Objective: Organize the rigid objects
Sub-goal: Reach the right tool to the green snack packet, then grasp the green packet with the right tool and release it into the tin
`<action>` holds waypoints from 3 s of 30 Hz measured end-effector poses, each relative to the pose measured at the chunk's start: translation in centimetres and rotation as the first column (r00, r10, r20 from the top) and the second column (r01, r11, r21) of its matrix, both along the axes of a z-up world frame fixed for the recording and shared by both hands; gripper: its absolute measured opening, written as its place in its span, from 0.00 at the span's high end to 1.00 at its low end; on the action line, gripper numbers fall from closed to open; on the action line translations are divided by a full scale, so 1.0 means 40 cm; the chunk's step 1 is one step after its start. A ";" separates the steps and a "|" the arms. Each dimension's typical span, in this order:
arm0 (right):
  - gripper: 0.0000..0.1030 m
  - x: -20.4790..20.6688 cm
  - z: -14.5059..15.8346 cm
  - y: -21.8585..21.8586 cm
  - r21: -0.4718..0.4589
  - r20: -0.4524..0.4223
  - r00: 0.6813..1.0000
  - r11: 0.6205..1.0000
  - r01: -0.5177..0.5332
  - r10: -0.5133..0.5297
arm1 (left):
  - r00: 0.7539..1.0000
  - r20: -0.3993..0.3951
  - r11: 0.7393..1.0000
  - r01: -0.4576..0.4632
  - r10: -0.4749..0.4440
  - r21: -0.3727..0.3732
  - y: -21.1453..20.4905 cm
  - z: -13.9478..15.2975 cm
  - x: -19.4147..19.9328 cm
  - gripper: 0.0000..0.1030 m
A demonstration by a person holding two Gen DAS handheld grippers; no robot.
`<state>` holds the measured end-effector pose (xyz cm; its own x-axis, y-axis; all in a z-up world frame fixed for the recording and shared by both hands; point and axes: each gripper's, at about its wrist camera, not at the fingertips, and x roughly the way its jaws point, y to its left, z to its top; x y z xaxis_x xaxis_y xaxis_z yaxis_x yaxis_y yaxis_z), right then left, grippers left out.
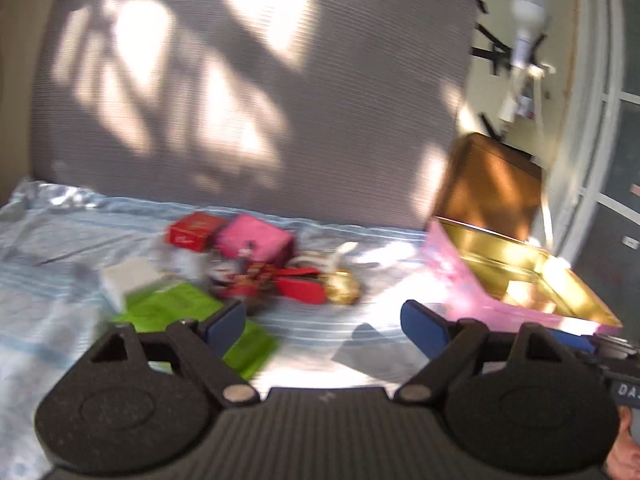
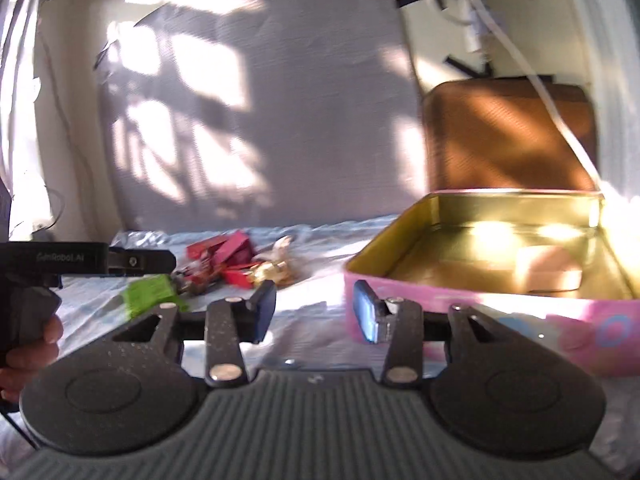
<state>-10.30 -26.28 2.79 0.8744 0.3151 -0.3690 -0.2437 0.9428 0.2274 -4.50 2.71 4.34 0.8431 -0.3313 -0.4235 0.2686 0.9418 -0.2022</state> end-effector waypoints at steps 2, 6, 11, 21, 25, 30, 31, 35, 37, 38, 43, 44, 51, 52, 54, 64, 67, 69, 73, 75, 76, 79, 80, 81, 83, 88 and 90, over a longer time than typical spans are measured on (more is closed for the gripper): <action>0.54 0.060 -0.011 0.105 -0.023 -0.055 0.993 0.994 -0.108 0.107 | 0.986 -0.009 0.986 -0.165 0.165 0.035 0.110 -0.024 0.012 0.15; 0.29 0.158 -0.027 0.307 -0.081 -0.107 0.960 0.960 -0.268 0.259 | 0.941 -0.075 0.943 -0.332 0.329 -0.030 0.262 -0.081 0.036 0.15; 0.18 0.293 -0.058 0.488 -0.234 -0.157 0.942 0.915 -0.329 0.298 | 0.928 -0.141 0.917 -0.365 0.345 -0.159 0.332 -0.111 0.050 0.16; 0.26 0.244 -0.084 0.409 -0.216 -0.253 0.908 0.896 -0.388 0.333 | 0.958 -0.127 0.953 -0.273 0.257 -0.132 0.292 -0.111 0.042 0.15; 0.26 0.089 -0.078 0.266 -0.232 -0.241 0.920 0.902 -0.363 0.309 | 0.980 -0.152 0.987 -0.144 0.132 -0.071 0.215 -0.108 0.044 0.15; 0.25 -0.063 -0.073 0.077 -0.264 -0.249 0.941 0.919 -0.292 0.228 | 0.965 -0.204 0.982 0.138 -0.163 -0.130 0.010 -0.088 0.030 0.16; 0.25 -0.091 -0.074 0.044 -0.276 -0.244 0.950 0.926 -0.258 0.193 | 0.955 -0.204 0.972 0.191 -0.216 -0.134 -0.038 -0.080 0.026 0.16; 0.18 -0.183 -0.076 -0.067 -0.372 -0.191 0.982 0.926 -0.068 -0.005 | 0.881 -0.219 0.907 0.395 -0.419 -0.146 -0.253 -0.054 0.012 0.16; 0.16 -0.218 -0.078 -0.110 -0.416 -0.149 0.981 0.908 0.053 -0.125 | 0.842 -0.228 0.872 0.471 -0.490 -0.136 -0.343 -0.054 -0.001 0.17; 0.16 -0.238 -0.080 -0.137 -0.421 -0.128 0.972 0.899 0.126 -0.196 | 0.824 -0.231 0.856 0.501 -0.517 -0.126 -0.381 -0.055 -0.010 0.17; 0.17 -0.326 -0.092 -0.208 -0.288 -0.121 0.947 0.923 0.255 -0.299 | 0.738 -0.287 0.784 0.615 -0.611 -0.087 -0.532 -0.085 -0.068 0.19; 0.17 -0.331 -0.098 -0.205 -0.282 -0.116 0.948 0.925 0.256 -0.298 | 0.727 -0.295 0.775 0.627 -0.620 -0.081 -0.546 -0.091 -0.079 0.19; 0.48 -0.285 -0.122 -0.190 -0.228 -0.131 0.965 0.954 0.194 -0.228 | 0.730 -0.305 0.766 0.642 -0.611 0.001 -0.583 -0.132 -0.135 0.37; 0.50 -0.278 -0.121 -0.186 -0.218 -0.116 0.967 0.955 0.200 -0.229 | 0.712 -0.307 0.752 0.659 -0.631 -0.019 -0.583 -0.130 -0.138 0.41; 0.62 -0.268 -0.107 -0.164 -0.225 -0.095 0.970 0.954 0.197 -0.223 | 0.750 -0.262 0.773 0.634 -0.607 0.022 -0.584 -0.099 -0.151 0.41; 0.53 -0.056 0.086 -0.225 -0.200 0.124 0.945 0.925 0.324 -0.304 | 0.856 0.016 0.850 0.511 -0.516 0.126 -0.674 0.136 0.010 0.03; 0.49 0.035 0.049 -0.245 -0.316 0.093 0.875 0.820 0.478 -0.474 | 0.922 -0.019 0.909 0.383 -0.386 0.163 -0.688 0.110 0.068 0.10; 0.50 -0.015 0.030 -0.270 -0.201 0.061 0.875 0.853 0.482 -0.480 | 0.905 -0.019 0.904 0.425 -0.424 0.045 -0.641 0.091 0.064 0.06; 0.50 -0.152 -0.008 -0.254 -0.082 0.029 0.873 0.869 0.488 -0.487 | 0.921 -0.012 0.920 0.390 -0.390 0.042 -0.602 0.037 0.031 0.05; 0.50 -0.203 -0.023 -0.237 -0.027 -0.011 0.874 0.873 0.486 -0.487 | 0.918 -0.061 0.919 0.394 -0.392 0.015 -0.591 0.015 0.023 0.06; 0.50 -0.226 -0.030 -0.230 0.005 -0.032 0.872 0.873 0.488 -0.488 | 0.915 -0.071 0.918 0.397 -0.396 0.001 -0.586 0.007 0.016 0.06; 0.50 -0.274 -0.054 -0.209 0.080 -0.110 0.875 0.873 0.481 -0.472 | 0.919 -0.071 0.922 0.388 -0.387 0.003 -0.556 -0.017 -0.019 0.06; 0.50 -0.287 -0.062 -0.201 0.099 -0.135 0.878 0.876 0.472 -0.458 | 0.920 -0.077 0.922 0.387 -0.385 0.005 -0.548 -0.023 -0.026 0.06; 0.50 -0.298 -0.068 -0.190 0.110 -0.150 0.880 0.877 0.468 -0.450 | 0.920 -0.085 0.923 0.385 -0.383 0.007 -0.536 -0.034 -0.035 0.06; 0.50 -0.322 -0.073 -0.161 0.100 -0.153 0.880 0.879 0.467 -0.450 | 0.928 -0.089 0.931 0.365 -0.362 0.022 -0.517 -0.051 -0.050 0.06; 0.50 -0.365 -0.074 -0.126 0.058 -0.148 0.875 0.879 0.473 -0.461 | 0.956 -0.083 0.957 0.286 -0.282 0.051 -0.477 -0.086 -0.078 0.06; 0.50 -0.371 -0.070 -0.119 0.060 -0.152 0.871 0.876 0.479 -0.467 | 0.963 -0.077 0.959 0.266 -0.260 0.096 -0.474 -0.107 -0.092 0.06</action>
